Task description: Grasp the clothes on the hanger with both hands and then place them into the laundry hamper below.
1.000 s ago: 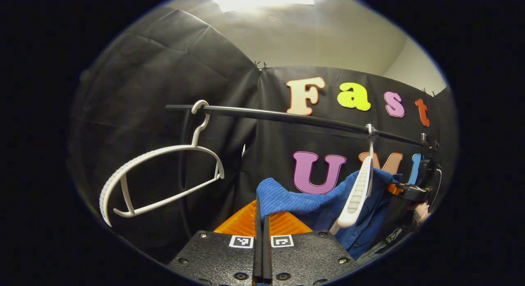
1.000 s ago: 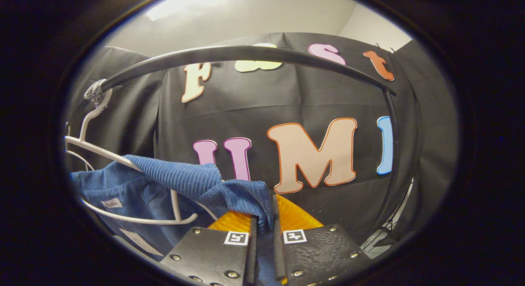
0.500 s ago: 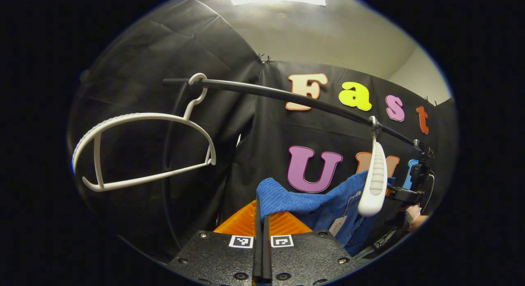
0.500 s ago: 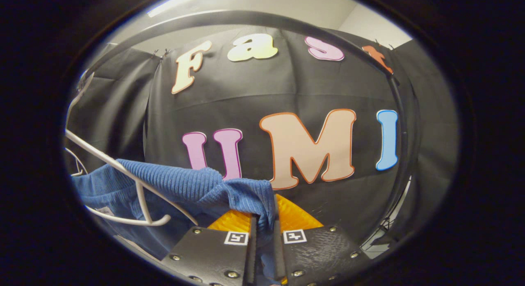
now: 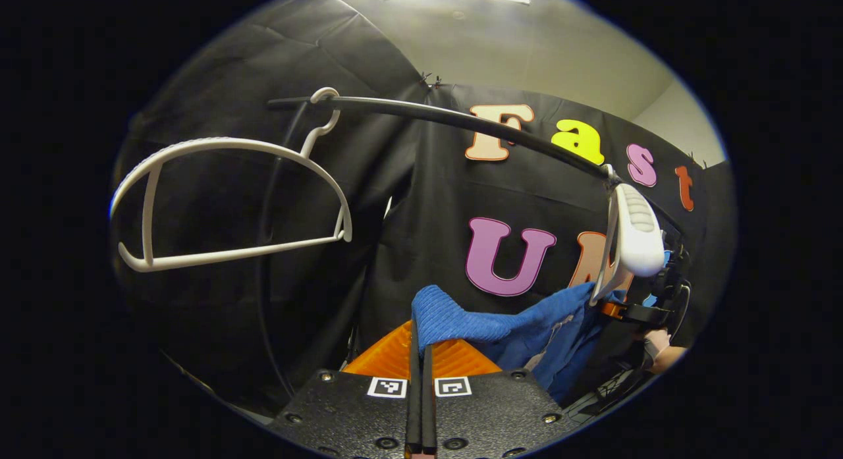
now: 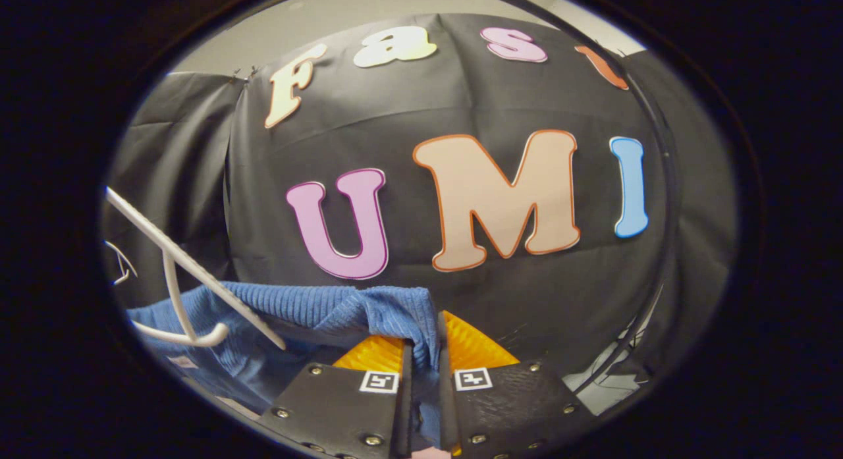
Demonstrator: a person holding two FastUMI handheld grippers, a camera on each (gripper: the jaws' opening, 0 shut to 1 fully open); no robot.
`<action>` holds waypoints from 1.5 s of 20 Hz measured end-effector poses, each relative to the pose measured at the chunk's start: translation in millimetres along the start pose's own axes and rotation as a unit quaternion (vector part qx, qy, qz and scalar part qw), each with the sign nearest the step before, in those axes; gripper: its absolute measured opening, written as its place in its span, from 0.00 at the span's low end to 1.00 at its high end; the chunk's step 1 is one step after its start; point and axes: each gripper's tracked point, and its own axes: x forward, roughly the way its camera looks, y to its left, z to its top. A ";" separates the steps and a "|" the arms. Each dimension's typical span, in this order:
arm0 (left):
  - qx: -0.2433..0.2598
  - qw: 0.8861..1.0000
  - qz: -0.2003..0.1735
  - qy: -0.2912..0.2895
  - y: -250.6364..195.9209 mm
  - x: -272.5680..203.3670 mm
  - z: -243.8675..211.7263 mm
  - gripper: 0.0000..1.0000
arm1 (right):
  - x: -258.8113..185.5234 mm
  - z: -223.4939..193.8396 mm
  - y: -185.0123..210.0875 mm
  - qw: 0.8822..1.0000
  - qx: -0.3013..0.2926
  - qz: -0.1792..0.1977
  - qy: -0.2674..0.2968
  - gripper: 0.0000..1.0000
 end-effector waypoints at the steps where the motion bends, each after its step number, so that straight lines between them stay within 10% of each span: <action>1: 0.007 1.000 0.006 0.013 4.0 -1.9 -8.1 0.01 | -0.1 -6.6 -1.5 1.000 -0.003 -0.001 0.005 0.17; 17: 0.052 0.994 0.035 0.095 13.8 -30.8 -91.0 0.01 | -28.9 -114.1 -2.6 0.994 -0.031 0.024 0.103 0.17; 30: 0.122 0.979 -0.073 0.147 -70.7 -14.4 -150.5 0.01 | -78.0 -137.9 29.6 0.987 -0.029 0.082 0.133 0.17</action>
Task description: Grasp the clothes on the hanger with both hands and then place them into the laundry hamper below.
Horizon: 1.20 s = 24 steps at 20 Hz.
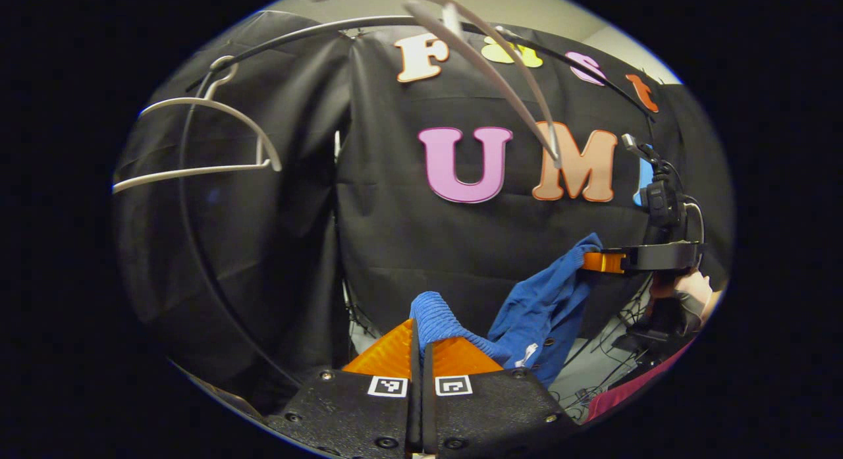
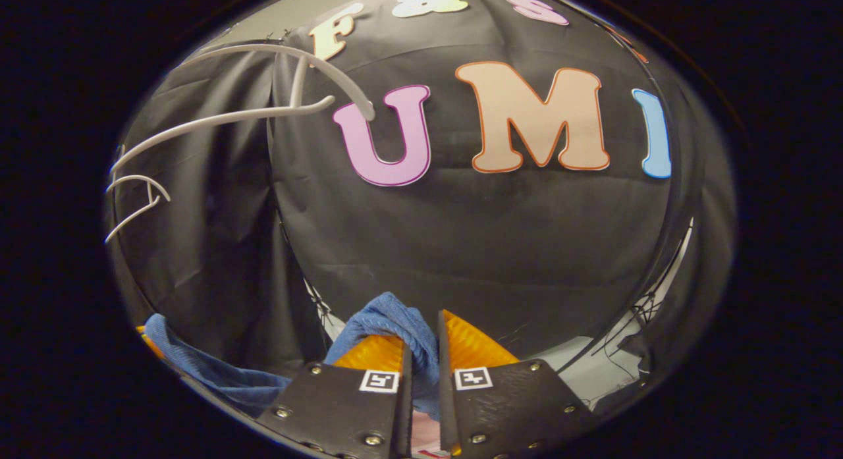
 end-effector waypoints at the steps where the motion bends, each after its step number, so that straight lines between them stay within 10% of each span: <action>1: -0.001 1.000 -0.013 0.001 -10.6 13.1 -2.6 0.01 | -3.7 -3.0 2.7 1.000 0.001 0.003 0.003 0.17; 24: 0.047 0.987 -0.153 -0.018 -142.5 84.4 14.8 0.01 | -18.4 11.1 24.5 0.998 0.014 0.058 -0.016 0.17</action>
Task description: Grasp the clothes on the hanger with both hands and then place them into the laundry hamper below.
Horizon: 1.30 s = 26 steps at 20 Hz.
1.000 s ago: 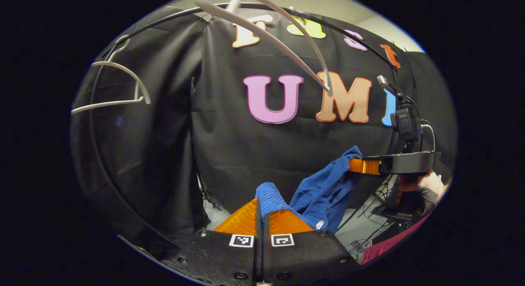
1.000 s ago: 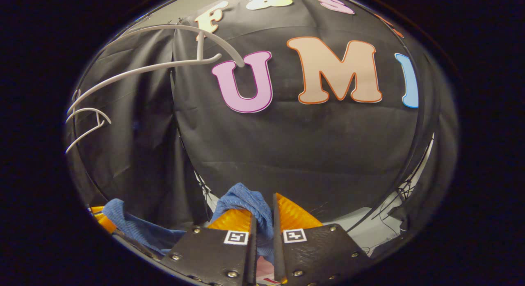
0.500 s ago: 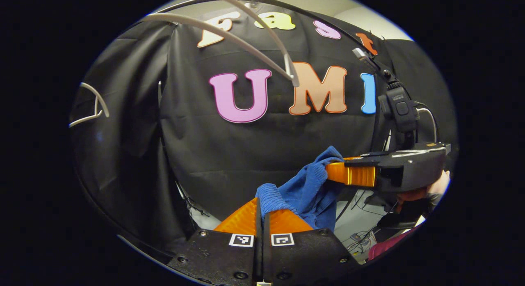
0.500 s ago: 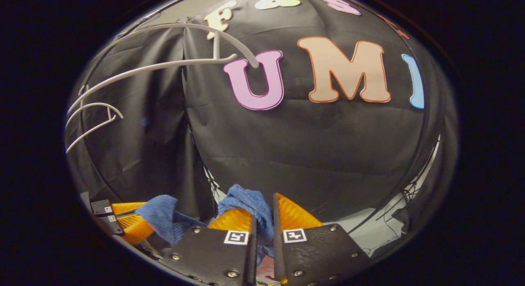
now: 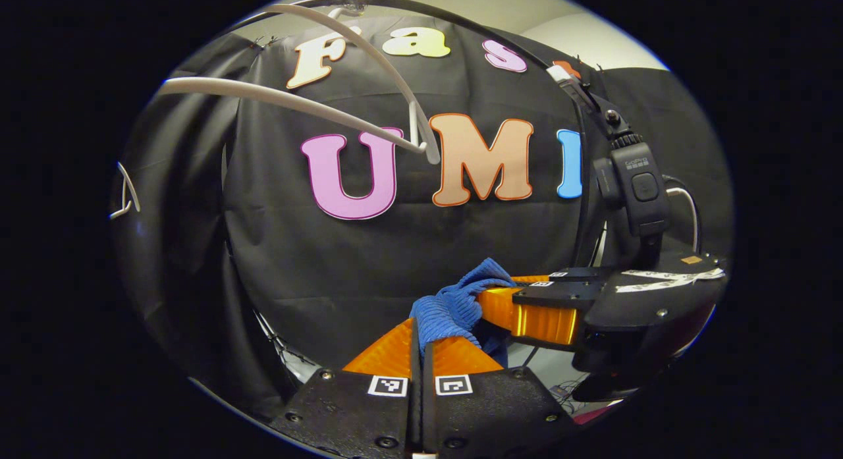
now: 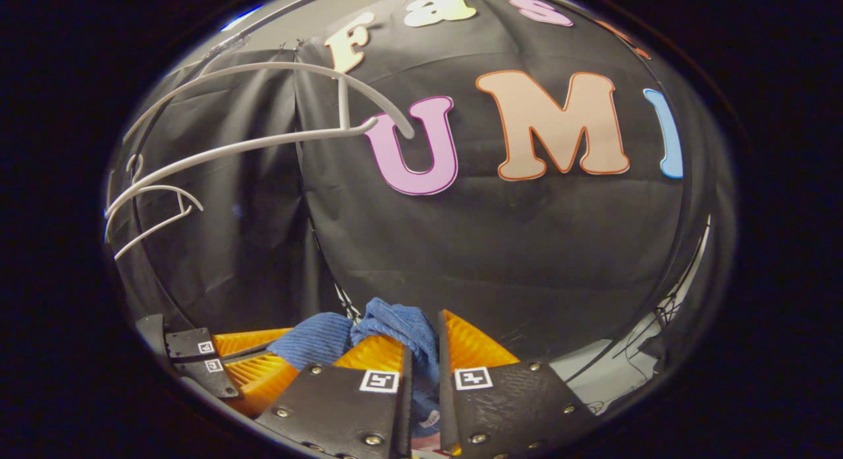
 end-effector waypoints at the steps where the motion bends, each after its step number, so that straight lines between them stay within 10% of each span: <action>1: -0.007 1.000 0.000 0.005 -0.9 1.5 -3.2 0.01 | 1.1 -6.4 0.2 1.000 0.002 0.001 0.004 0.17; 26: -0.060 0.969 0.039 0.238 -0.9 10.7 -111.8 0.02 | 4.3 -181.4 -27.6 0.980 0.009 -0.031 0.196 0.17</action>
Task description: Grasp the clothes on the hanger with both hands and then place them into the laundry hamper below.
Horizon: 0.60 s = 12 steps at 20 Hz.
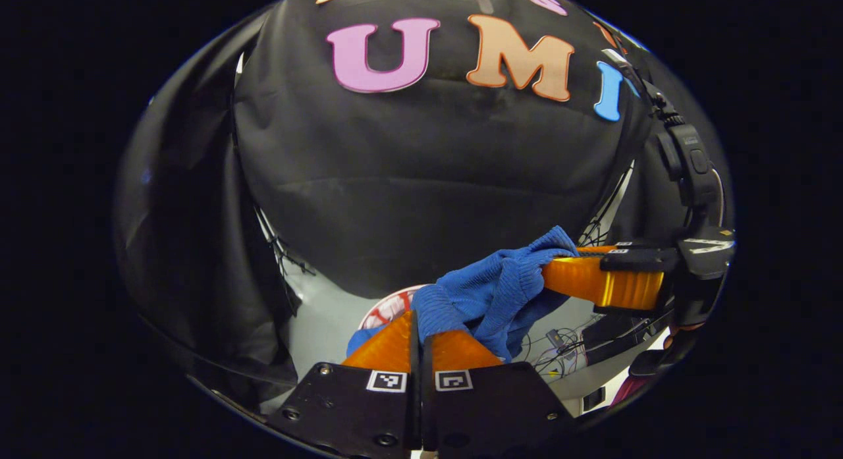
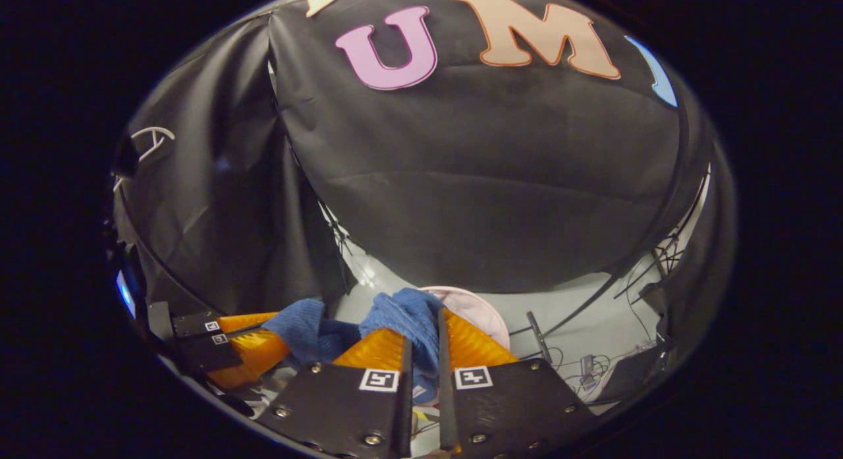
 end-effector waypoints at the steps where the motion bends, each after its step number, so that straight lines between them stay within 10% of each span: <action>1: -0.005 1.000 0.006 0.012 1.7 2.7 -6.0 0.02 | -0.8 -6.7 1.0 1.000 0.000 -0.001 0.007 0.17; 12: -0.043 0.997 0.024 0.066 10.5 9.2 -27.7 0.07 | -3.9 -9.0 6.3 1.000 0.001 0.007 0.012 0.17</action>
